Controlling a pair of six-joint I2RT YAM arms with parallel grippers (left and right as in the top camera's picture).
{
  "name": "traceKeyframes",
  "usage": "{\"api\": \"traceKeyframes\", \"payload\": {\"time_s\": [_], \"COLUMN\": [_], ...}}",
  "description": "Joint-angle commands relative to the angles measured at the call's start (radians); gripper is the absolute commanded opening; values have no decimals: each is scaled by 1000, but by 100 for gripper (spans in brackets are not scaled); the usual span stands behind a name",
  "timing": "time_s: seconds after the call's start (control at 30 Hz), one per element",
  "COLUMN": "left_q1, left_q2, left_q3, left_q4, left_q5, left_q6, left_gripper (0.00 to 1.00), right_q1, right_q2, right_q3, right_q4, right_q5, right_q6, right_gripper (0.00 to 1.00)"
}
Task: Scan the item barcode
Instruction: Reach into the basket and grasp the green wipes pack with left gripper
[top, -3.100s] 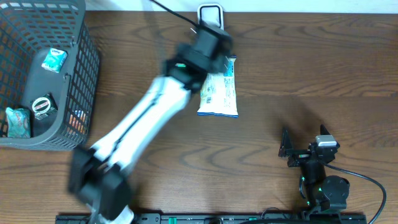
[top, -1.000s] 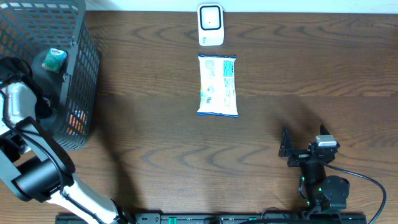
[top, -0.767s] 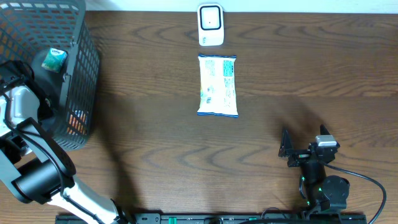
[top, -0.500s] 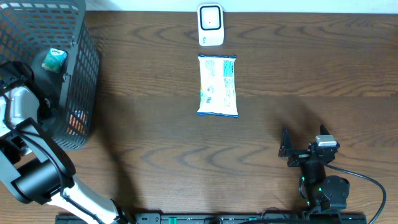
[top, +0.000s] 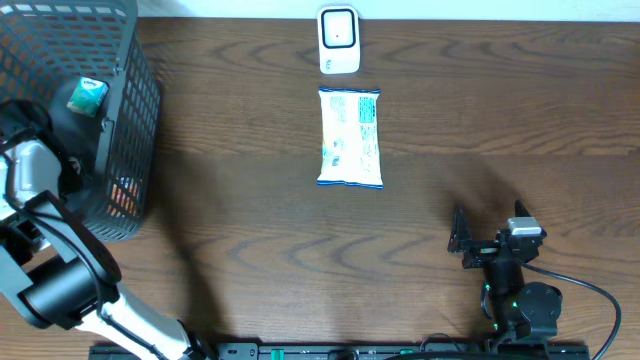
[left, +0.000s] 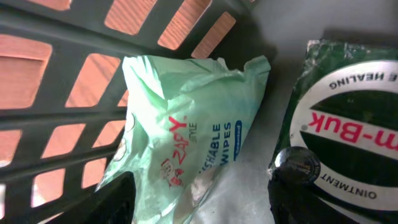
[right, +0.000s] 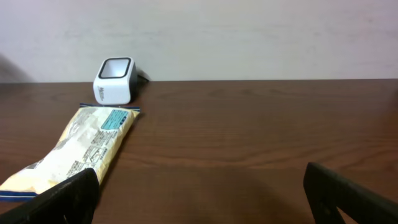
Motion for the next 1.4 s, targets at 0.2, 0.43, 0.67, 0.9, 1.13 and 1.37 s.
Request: {"api": "traceKeyframes", "payload": {"time_s": [0.2,0.43,0.67,0.9,1.13,1.37], "left_q1": [-3,19,-8,0,9,15], "left_q2": [6,1,-84,-119,-45,10], "left_q3": [-25,-24,-24,-27,-33,-33], "left_q4": [13,12,54,39,14,13], "left_q5": [-52,-8,-7,-4,-4,-4], "left_q6": [8,20,20,44,43,33], "left_gripper": [68,68,68,68,68,68], "right_q1": [-16,-16,-16,-16,-16,-16], "right_q2": [-6,-6,-6,-6,-6,-6], "right_q3": [-1,-1,-1,-1,-1,-1], "right_q4": [-4,-4,-4,-4,-4,-4], "right_q5": [4,4,4,4,4,4], "right_q6": [4,4,4,3,4,3], "right_gripper": [99,99,99,99,99,99]}}
